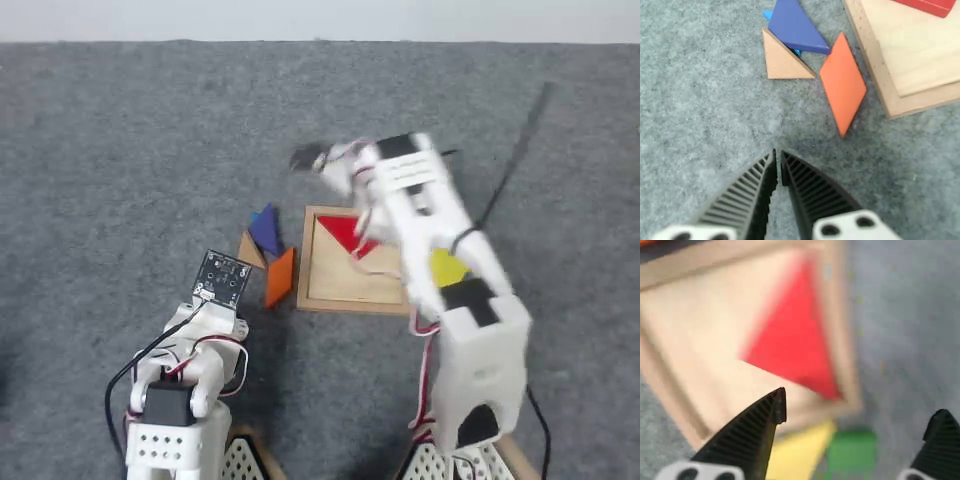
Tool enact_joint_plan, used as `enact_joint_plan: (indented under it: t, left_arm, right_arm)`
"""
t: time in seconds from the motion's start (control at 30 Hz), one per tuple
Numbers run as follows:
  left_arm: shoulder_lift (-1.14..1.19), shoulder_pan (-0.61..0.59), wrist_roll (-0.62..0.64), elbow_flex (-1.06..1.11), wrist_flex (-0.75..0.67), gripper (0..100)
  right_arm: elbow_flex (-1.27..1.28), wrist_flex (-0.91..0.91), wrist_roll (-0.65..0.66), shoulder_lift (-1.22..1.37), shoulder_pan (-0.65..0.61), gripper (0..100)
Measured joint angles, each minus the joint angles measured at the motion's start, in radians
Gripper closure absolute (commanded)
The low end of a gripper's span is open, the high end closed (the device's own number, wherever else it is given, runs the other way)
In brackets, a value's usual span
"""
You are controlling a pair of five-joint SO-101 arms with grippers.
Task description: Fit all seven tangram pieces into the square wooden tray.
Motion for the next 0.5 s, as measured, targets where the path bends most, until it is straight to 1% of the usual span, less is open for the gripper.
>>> enact_joint_plan:
  t: [0.13,0.23,0.37,0.43,0.5]
  left_arm:
    - [0.0,0.0,0.0,0.0,0.0,98]
    - [0.0,0.0,0.0,0.0,0.0,98]
    - [0.0,0.0,0.0,0.0,0.0,98]
    - [0.0,0.0,0.0,0.0,0.0,98]
    - [0.0,0.0,0.0,0.0,0.0,98]
  right_arm:
    - [-0.008,0.0,-0.155,-0.04,0.163,58.3]
    - [0.068,-0.028,-0.192,-0.04,0.241,58.3]
    - [0.198,-0.072,-0.244,-0.04,0.273,58.3]
    - [0.259,-0.074,-0.311,-0.04,0.267,58.3]
    - [0.302,-0.08,-0.41,-0.041,0.261,58.3]
